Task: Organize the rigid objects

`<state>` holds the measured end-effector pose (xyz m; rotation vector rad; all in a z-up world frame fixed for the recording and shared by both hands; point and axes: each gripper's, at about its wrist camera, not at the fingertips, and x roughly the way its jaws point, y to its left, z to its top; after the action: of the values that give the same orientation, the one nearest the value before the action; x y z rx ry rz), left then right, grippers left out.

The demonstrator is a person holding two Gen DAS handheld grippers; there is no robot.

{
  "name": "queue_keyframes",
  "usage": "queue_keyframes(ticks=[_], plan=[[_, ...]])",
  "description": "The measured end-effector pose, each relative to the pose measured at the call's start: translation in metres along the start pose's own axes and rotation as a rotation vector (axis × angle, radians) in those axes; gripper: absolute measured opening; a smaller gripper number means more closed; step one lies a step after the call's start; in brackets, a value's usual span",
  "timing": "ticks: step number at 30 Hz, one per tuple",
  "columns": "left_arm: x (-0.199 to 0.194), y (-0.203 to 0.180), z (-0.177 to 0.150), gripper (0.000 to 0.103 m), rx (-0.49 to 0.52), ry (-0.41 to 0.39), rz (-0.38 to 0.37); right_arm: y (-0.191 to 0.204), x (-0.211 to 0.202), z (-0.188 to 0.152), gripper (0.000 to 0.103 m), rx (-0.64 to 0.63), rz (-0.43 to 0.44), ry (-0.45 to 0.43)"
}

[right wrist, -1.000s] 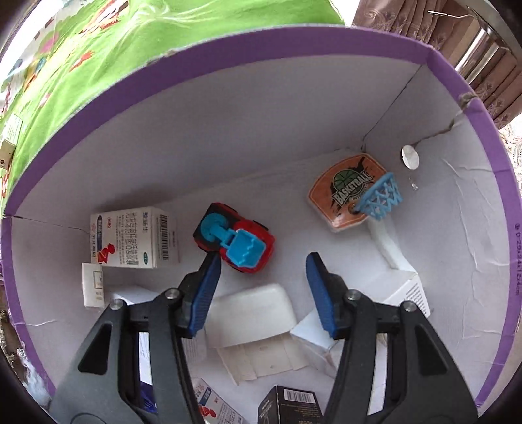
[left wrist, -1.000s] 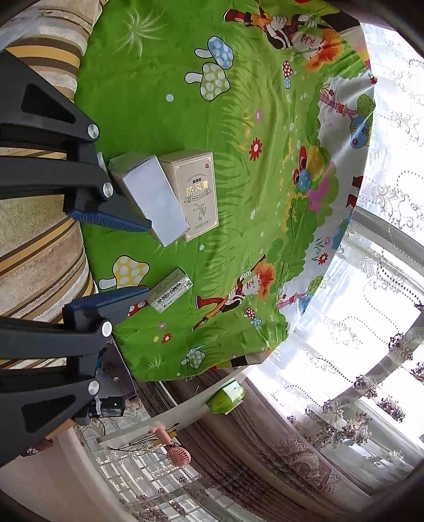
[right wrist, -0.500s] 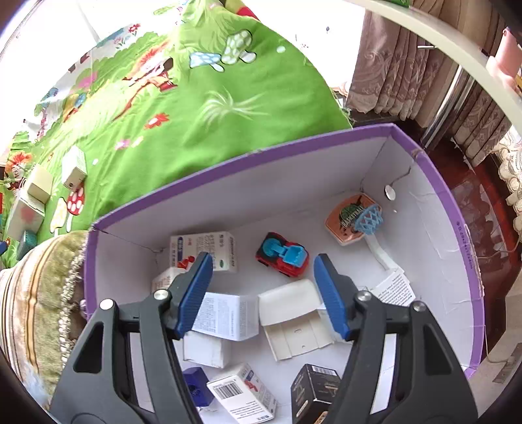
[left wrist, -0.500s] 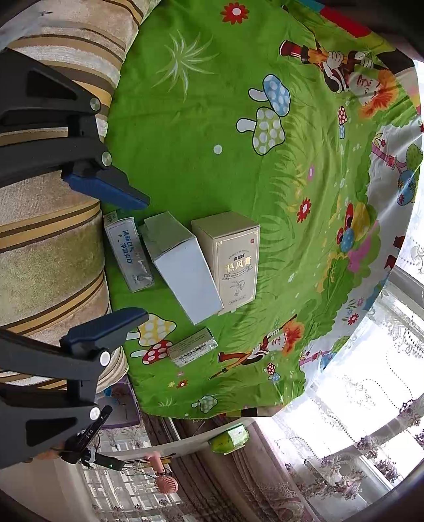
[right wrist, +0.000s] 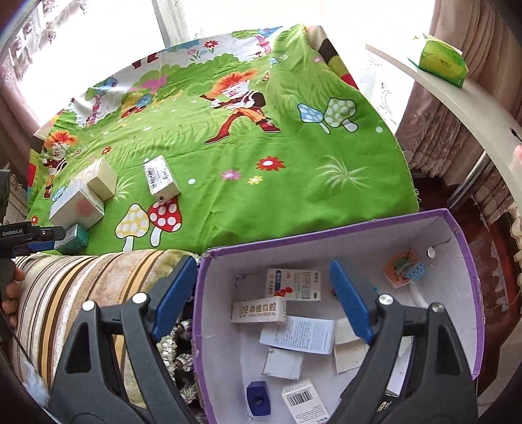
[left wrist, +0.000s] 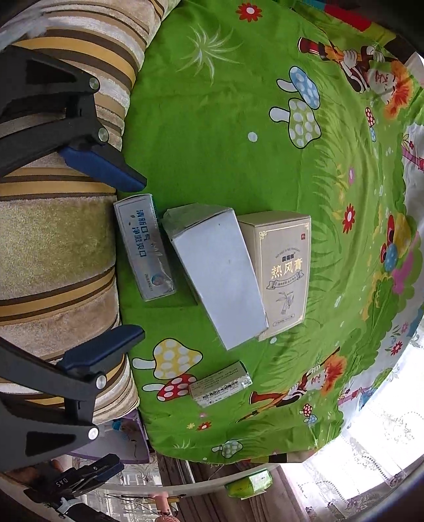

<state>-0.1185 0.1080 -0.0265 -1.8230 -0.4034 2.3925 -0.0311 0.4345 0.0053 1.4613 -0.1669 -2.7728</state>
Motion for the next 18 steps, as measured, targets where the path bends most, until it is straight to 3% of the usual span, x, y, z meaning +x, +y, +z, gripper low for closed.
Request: queue_keyframes(ticks=[7,10,18], plan=[[0.022,-0.006,0.006,0.084,-0.02,0.063,0.082,0.043,0.006,0.004,0.086,-0.065,0.072,-0.007],[0.024,-0.007,0.004,0.077,0.003,0.059,0.088,0.061,0.009,0.006,0.086,-0.095,0.096,-0.004],[0.001,-0.009,-0.005,0.077,0.054,-0.017,0.095,0.105,0.012,0.011,0.086,-0.18,0.136,0.005]])
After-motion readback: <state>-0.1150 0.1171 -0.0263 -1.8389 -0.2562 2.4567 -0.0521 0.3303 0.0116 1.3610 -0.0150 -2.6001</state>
